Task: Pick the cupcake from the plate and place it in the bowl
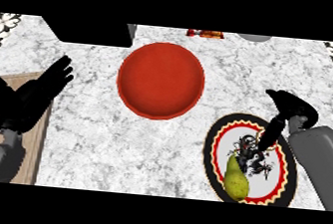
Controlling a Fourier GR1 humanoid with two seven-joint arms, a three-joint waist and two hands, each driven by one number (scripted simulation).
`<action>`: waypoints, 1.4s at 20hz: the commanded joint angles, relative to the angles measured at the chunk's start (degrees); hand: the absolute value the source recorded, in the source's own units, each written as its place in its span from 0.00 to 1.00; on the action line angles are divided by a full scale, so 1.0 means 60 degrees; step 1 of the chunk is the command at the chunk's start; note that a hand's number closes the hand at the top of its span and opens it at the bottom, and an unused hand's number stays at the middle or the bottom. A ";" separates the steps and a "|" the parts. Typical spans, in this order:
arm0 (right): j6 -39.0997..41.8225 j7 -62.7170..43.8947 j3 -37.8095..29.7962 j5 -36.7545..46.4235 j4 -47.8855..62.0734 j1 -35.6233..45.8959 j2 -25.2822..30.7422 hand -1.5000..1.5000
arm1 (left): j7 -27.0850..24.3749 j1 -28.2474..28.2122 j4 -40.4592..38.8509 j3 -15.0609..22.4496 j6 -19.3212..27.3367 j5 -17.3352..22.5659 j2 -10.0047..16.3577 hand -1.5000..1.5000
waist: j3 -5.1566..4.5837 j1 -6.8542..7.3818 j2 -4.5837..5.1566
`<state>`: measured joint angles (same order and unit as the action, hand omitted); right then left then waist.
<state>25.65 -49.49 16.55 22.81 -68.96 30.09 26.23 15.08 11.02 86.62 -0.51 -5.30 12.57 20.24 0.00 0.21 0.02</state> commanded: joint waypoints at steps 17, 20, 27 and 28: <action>-0.1097 0.2796 -0.0989 0.2580 0.1849 -0.0195 -0.0957 1.00 | 0.0149 0.0089 0.0027 -0.0677 -0.0633 -0.0612 -0.0468 0.50 | 0.0002 0.0024 0.0004; -0.0514 0.2671 -0.1170 0.2703 0.1421 -0.0138 -0.0835 1.00 | 0.0606 0.0146 0.0164 -0.0613 -0.0554 -0.0619 -0.0738 0.50 | 0.0001 -0.0004 0.0000; -0.0135 0.4319 -0.0887 0.2932 0.1658 0.0602 -0.0711 1.00 | 0.0340 0.0363 0.0009 -0.0610 -0.0696 -0.0810 -0.0804 0.50 | 0.0011 0.0212 0.0068; 0.0295 0.5648 -0.0441 0.2897 0.1368 0.0513 -0.0183 1.00 | 0.0192 0.0552 -0.0091 -0.0737 -0.0946 -0.0624 -0.0630 0.50 | 0.0028 0.0415 0.0178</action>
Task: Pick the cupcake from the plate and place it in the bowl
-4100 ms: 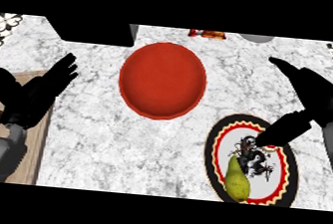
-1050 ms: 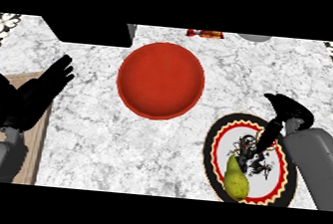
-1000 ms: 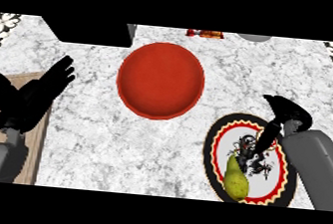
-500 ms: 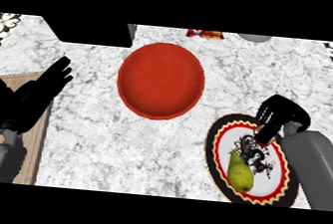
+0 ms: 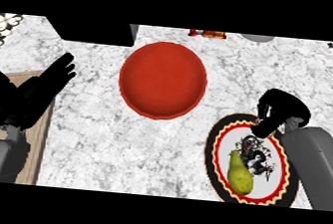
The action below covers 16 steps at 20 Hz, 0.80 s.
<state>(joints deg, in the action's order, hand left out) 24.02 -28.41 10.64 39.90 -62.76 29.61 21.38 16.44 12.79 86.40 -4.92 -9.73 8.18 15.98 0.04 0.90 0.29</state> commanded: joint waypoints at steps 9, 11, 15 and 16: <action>0.0925 0.7675 0.1862 0.0101 -0.0217 0.2258 0.1850 1.00 | -0.0048 0.0742 0.0030 0.0451 -0.0225 -0.0043 -0.0216 0.50 | 0.0101 0.1123 0.0536; 0.0770 0.9037 0.1794 -0.0030 0.0038 0.2460 0.2245 1.00 | -0.0117 0.0582 0.0003 0.0440 -0.0261 0.0038 -0.0287 0.50 | 0.0082 0.1137 0.0501; 0.0353 1.1536 0.1524 -0.0128 0.0793 0.3030 0.3127 1.00 | 0.0089 0.0707 -0.0108 0.0473 -0.0103 -0.0101 -0.0305 0.50 | 0.0070 0.0944 0.0434; 0.0091 1.1942 0.1418 -0.0134 0.1188 0.3119 0.3119 1.00 | -0.0089 0.0535 -0.0025 0.0467 -0.0267 -0.0012 -0.0275 0.50 | 0.0064 0.1101 0.0452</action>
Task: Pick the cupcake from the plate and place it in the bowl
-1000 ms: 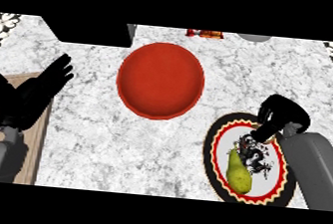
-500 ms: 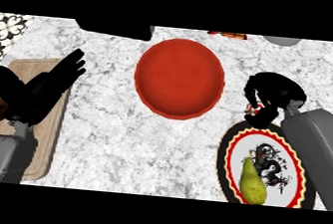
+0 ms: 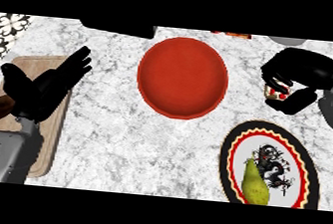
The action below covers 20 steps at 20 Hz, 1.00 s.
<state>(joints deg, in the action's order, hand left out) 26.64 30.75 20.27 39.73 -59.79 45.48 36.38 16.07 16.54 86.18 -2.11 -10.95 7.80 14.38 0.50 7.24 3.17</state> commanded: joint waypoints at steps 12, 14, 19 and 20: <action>-0.1207 0.5654 -0.0406 -0.0289 0.3685 0.3086 0.1258 1.00 | -0.0136 0.0107 -0.0448 -0.0144 0.0048 -0.0197 0.0106 0.50 | -0.0069 -0.0285 -0.0213; -0.1042 0.5869 -0.0428 -0.0428 0.4034 0.3491 0.1375 1.00 | 0.0095 -0.0007 -0.0303 -0.0143 -0.0076 0.0066 0.0028 0.50 | -0.0071 -0.0273 -0.0247; 0.0389 0.5823 -0.0211 -0.1154 0.4295 0.4183 0.0999 1.00 | -0.0067 0.0037 -0.0472 -0.0202 0.0180 -0.0143 -0.0047 0.50 | -0.0094 -0.0493 -0.0326; 0.0300 0.5825 -0.0137 -0.1283 0.4316 0.3921 0.0778 1.00 | 0.0188 -0.0039 -0.0363 -0.0242 0.0027 -0.0080 0.0164 0.50 | -0.0085 -0.0596 -0.0380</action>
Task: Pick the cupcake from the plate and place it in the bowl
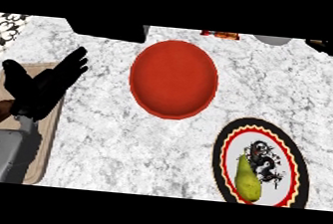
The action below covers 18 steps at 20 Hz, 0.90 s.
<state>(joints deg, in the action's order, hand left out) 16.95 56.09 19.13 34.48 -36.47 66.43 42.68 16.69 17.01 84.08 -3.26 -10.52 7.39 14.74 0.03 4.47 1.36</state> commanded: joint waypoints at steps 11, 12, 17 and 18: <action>0.2584 -0.0336 0.0213 -0.1578 0.0759 0.2147 -0.2137 1.00 | -0.0256 -0.0300 -0.0259 -0.0212 0.0041 0.0004 -0.0058 0.50 | -0.0021 -0.0397 -0.0164; 0.2668 -0.0146 0.0256 -0.1597 0.0882 0.2188 -0.2064 1.00 | -0.0288 -0.0176 -0.0432 -0.0397 0.0165 -0.0012 0.0004 0.50 | -0.0019 -0.0416 -0.0140; 0.2040 -0.1200 0.0269 -0.1853 0.0716 0.2062 -0.3325 1.00 | -0.0086 -0.0387 0.0052 -0.0259 0.0303 -0.0213 -0.0016 0.50 | -0.0010 -0.0547 -0.0208; 0.2029 -0.1342 0.0367 -0.1728 0.1136 0.2389 -0.3513 1.00 | -0.0182 -0.0730 0.0459 -0.0125 0.0029 -0.0106 -0.0004 0.50 | -0.0012 -0.0355 -0.0173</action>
<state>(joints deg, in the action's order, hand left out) 23.20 47.19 21.18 24.49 -31.71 78.15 25.88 15.75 14.29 84.37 -5.03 -10.26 7.33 15.20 -0.04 2.06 0.34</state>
